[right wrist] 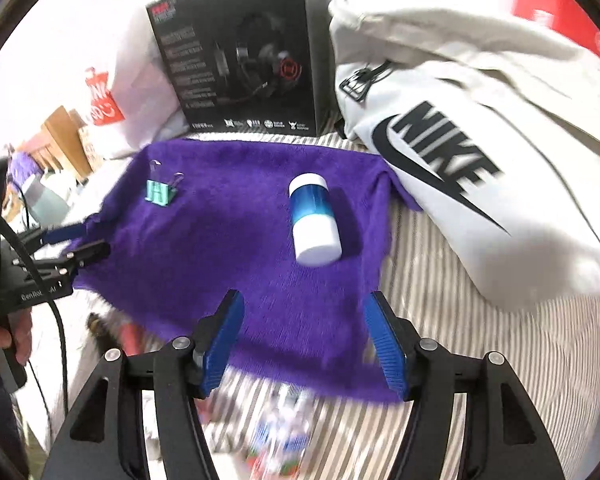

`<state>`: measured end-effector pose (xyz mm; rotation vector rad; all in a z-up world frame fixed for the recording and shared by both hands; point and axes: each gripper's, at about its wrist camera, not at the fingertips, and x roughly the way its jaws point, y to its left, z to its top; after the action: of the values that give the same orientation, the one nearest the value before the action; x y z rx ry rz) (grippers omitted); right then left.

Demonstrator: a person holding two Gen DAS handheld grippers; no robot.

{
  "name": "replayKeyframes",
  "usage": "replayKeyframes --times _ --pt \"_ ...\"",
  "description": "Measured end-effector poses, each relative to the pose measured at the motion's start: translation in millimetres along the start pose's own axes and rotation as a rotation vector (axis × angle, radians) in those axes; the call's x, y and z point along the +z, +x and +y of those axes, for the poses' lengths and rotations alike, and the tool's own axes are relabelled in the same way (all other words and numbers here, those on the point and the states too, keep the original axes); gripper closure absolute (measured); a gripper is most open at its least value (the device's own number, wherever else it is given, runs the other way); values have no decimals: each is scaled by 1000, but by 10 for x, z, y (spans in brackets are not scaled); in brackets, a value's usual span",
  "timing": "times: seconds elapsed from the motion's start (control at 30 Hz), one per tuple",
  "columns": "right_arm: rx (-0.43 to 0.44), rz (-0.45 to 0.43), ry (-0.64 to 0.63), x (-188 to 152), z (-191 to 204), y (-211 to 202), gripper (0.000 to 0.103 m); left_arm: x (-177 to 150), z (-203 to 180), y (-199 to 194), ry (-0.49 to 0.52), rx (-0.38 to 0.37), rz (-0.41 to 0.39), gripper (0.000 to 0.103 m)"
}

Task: Organize rigid objects
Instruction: 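Carry the clip and cylinder onto the purple towel and open both grippers, then grasp the black Horizon tube with the left gripper while the right gripper grasps the clear candy jar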

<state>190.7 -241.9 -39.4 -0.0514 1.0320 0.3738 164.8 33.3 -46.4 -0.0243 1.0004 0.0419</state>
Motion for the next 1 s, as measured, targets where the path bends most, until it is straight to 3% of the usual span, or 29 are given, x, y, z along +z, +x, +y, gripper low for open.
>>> replayKeyframes --times 0.2,0.43,0.7,0.77,0.8,0.93,1.0 --pt "5 -23 21 -358 124 -396 33 -432 119 -107 -88 -34 35 35" --pt "20 17 42 -814 135 -557 32 -700 -262 -188 -64 -88 49 35" --pt "20 66 90 -1207 14 -585 32 -849 -572 26 -52 -63 103 35" --pt "12 78 96 -1276 -14 -585 32 -869 -541 -6 -63 -55 78 35" --pt "9 79 99 -1294 -26 -586 32 -883 -513 -5 -68 -59 81 37" --pt "9 87 114 -1367 -82 -573 32 -921 -390 -57 -56 -66 76 60" --pt "10 89 122 -1382 -92 -555 32 -945 -305 -80 -59 -85 80 64"
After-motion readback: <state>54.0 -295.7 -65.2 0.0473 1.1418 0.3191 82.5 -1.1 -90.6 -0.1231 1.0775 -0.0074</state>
